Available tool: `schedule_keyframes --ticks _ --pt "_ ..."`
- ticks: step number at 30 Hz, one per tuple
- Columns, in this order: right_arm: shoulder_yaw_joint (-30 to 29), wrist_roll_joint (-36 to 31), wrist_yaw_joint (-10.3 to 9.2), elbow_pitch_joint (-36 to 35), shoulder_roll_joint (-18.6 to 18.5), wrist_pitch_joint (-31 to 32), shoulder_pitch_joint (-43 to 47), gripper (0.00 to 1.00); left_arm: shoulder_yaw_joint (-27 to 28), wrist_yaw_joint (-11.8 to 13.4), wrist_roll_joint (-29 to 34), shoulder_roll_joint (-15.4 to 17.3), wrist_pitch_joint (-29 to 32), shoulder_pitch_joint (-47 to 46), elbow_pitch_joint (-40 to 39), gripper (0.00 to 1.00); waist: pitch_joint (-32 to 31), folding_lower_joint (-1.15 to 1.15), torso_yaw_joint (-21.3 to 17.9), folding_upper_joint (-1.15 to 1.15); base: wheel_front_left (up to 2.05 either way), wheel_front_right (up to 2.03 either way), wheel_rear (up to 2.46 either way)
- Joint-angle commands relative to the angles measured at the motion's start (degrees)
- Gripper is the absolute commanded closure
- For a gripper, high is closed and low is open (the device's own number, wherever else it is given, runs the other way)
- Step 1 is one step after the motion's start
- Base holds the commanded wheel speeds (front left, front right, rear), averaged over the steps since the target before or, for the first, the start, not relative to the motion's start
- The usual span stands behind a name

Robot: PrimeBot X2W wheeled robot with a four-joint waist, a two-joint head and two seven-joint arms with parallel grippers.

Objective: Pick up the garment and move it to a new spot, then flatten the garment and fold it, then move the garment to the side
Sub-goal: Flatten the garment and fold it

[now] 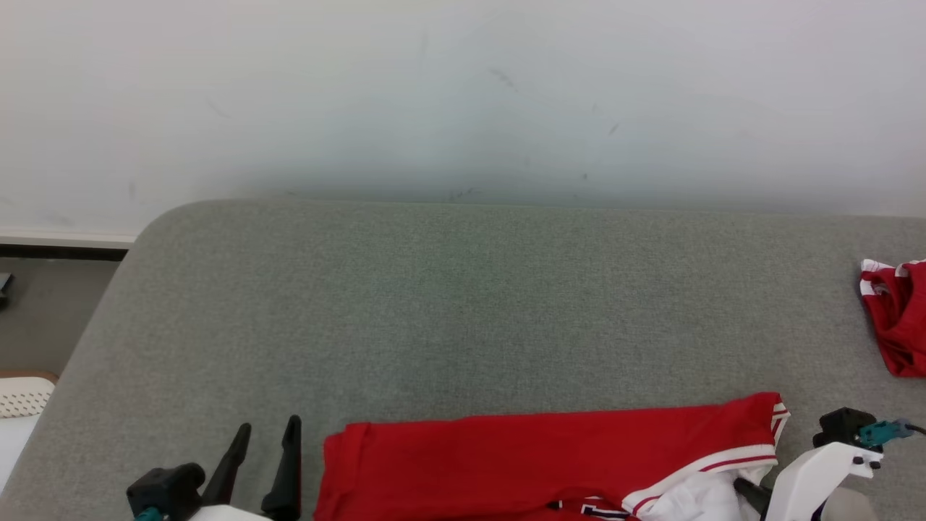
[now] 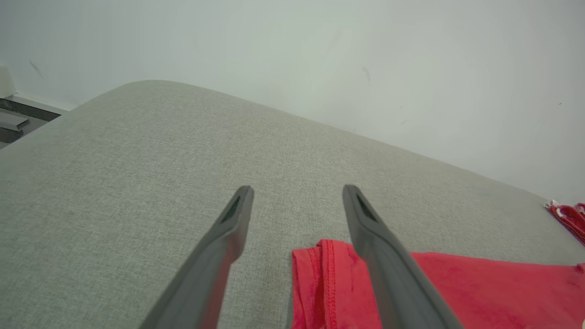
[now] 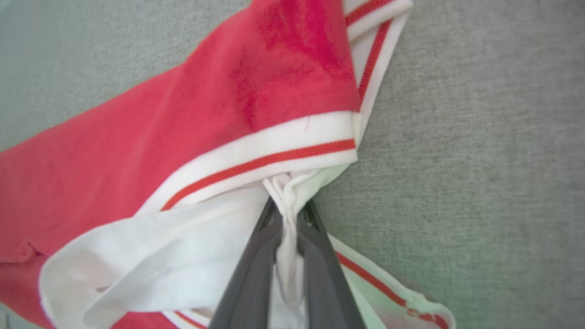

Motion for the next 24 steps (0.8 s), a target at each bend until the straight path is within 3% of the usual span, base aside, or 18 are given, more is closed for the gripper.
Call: schedule_keyframes --ticks 1,9,13,16,24 --pt "-0.78 0.68 0.14 -1.12 -1.02 1.16 0.82 1.0 0.16 -0.31 -0.43 -0.06 -0.37 -0.21 0.26 0.0 -0.13 0.0 -0.55 0.0 0.0 0.0 0.0" --pt "-7.58 -0.88 0.07 -9.44 -7.42 7.58 1.69 1.0 0.5 -0.76 -0.48 -0.19 -0.51 0.0 0.91 0.0 -0.4 0.0 -2.57 0.0 0.0 0.0 0.0" --pt "-11.35 -2.7 0.07 -13.02 -8.62 9.55 2.68 1.0 0.64 -0.92 -0.52 -0.25 -0.63 -0.28 1.22 0.0 -0.15 0.0 -3.01 0.0 0.0 0.0 0.0" --pt "-12.46 -1.98 0.07 -16.92 -7.16 10.63 3.47 1.0 0.65 -1.16 -0.5 -0.26 -0.69 -0.56 1.46 0.0 0.0 0.0 -2.93 0.0 0.0 0.0 0.0" --pt "-8.22 6.28 0.08 -29.35 -1.47 12.82 8.66 1.0 0.21 -1.39 -0.61 -0.48 -0.74 0.14 2.94 0.0 -1.18 0.0 -0.83 0.0 0.0 0.0 0.0"
